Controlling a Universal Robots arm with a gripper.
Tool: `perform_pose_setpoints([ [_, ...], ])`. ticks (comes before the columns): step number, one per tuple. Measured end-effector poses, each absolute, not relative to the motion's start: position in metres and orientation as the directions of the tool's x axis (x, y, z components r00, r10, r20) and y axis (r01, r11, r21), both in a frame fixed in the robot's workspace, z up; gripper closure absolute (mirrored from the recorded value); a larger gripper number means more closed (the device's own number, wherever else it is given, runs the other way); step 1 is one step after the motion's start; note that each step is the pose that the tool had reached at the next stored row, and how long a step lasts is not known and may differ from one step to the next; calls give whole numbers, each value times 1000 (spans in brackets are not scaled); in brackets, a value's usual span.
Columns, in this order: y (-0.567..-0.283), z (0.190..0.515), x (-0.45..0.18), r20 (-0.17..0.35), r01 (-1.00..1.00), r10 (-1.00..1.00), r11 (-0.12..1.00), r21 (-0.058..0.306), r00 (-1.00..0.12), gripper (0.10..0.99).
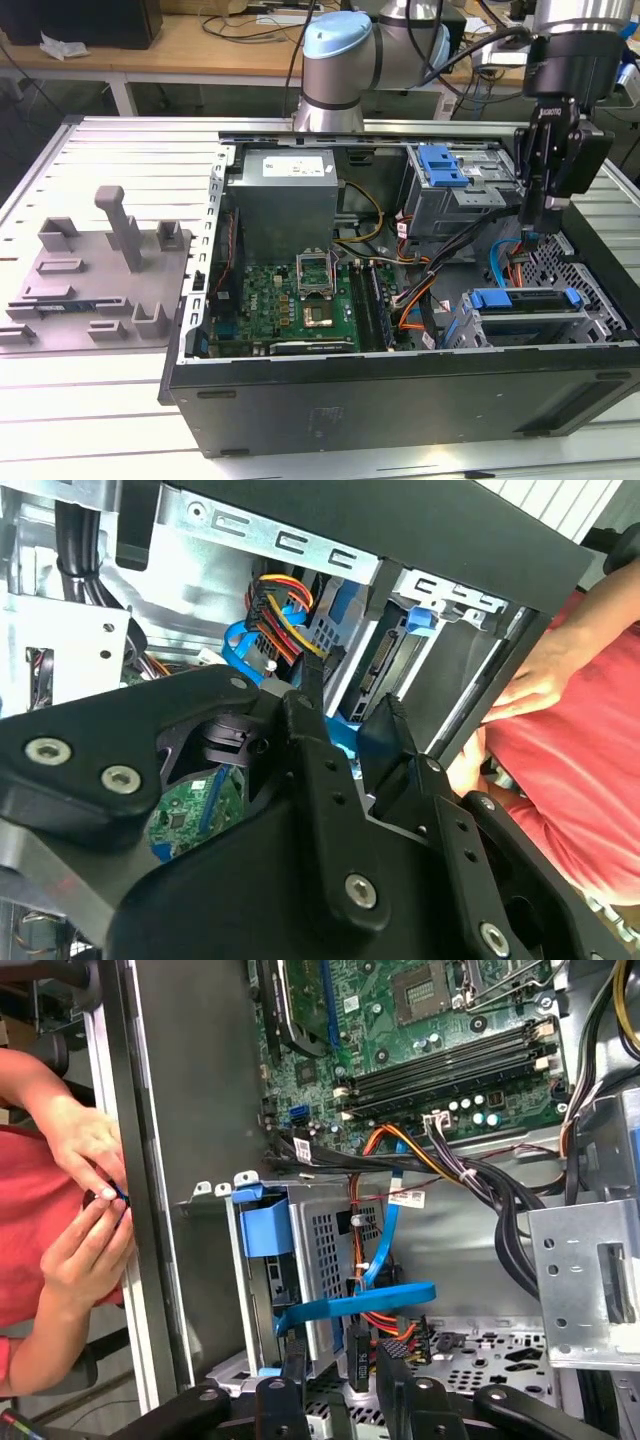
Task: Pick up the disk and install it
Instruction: 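Insert the first disk wire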
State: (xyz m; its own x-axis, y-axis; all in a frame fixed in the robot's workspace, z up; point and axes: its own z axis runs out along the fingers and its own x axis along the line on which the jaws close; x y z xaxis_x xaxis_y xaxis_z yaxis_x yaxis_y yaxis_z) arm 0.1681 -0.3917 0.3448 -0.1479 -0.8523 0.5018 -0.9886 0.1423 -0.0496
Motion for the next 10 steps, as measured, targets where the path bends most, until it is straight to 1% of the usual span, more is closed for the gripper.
perform_pose_setpoints([
  [10, -388, 336, 168, 509, -990, -849, 134, -53, -142, 678],
])
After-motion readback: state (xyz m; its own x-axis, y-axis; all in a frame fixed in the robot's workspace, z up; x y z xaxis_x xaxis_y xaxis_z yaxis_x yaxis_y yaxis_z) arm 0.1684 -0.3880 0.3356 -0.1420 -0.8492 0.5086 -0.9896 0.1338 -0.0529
